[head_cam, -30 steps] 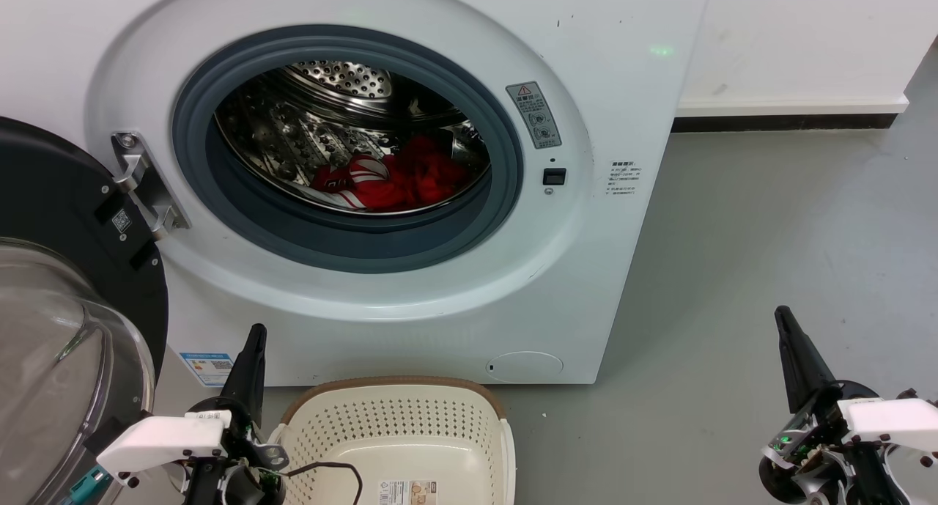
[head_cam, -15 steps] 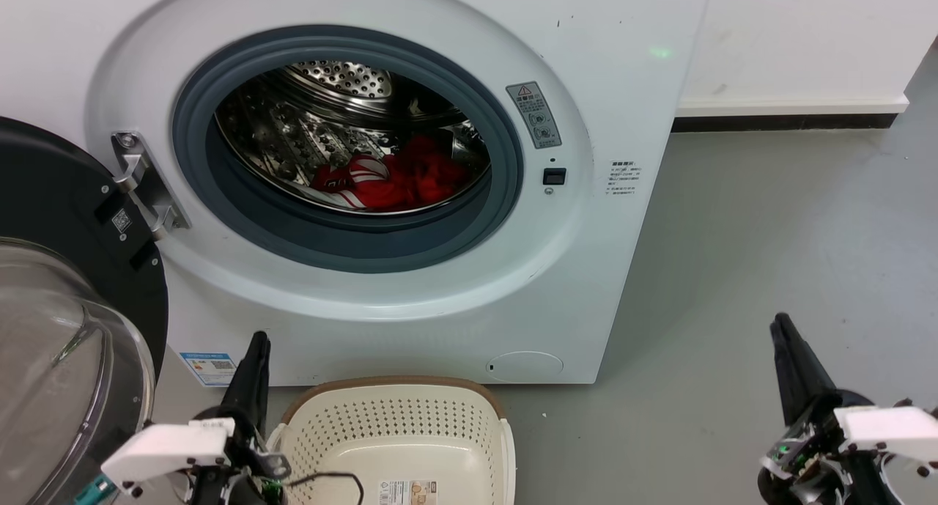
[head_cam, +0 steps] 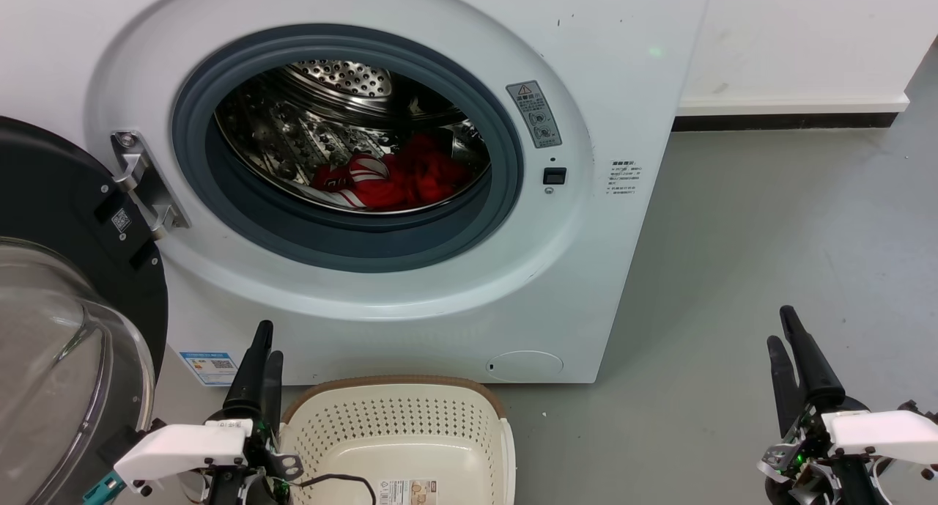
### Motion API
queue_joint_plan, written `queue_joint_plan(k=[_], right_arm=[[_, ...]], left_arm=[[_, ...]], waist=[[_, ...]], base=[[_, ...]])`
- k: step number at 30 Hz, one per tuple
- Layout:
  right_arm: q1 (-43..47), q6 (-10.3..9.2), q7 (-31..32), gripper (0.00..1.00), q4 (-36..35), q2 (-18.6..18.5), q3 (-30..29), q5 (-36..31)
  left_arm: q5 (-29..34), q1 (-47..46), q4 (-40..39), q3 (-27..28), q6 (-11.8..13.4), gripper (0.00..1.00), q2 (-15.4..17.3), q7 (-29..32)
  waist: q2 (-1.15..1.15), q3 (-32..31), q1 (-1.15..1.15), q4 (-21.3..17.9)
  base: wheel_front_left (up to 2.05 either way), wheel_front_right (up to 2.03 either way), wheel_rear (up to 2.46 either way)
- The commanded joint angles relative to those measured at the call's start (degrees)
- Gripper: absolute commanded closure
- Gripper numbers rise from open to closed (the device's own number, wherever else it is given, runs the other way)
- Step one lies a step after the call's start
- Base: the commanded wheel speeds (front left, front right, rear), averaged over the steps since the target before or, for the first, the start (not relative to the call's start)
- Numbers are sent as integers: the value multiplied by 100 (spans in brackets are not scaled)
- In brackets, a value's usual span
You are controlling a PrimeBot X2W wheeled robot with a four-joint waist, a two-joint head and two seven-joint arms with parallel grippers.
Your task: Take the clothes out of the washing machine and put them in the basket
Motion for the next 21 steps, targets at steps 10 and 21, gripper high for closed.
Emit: queue_joint_plan(k=[10, 21], right_arm=[[7, 0, -295, 0, -368, -4, 10, -1419], [132, 0, -539, 0, -579, -3, 124, -2791]], left_arm=[[1223, -272, -347, -102, -9, 0, 18, -304], [2375, -344, -428, -135, -10, 0, 16, -550]], waist=[[0, 14, 0, -18], [0, 9, 0, -42]], base=[[0, 0, 0], [0, 0, 0]])
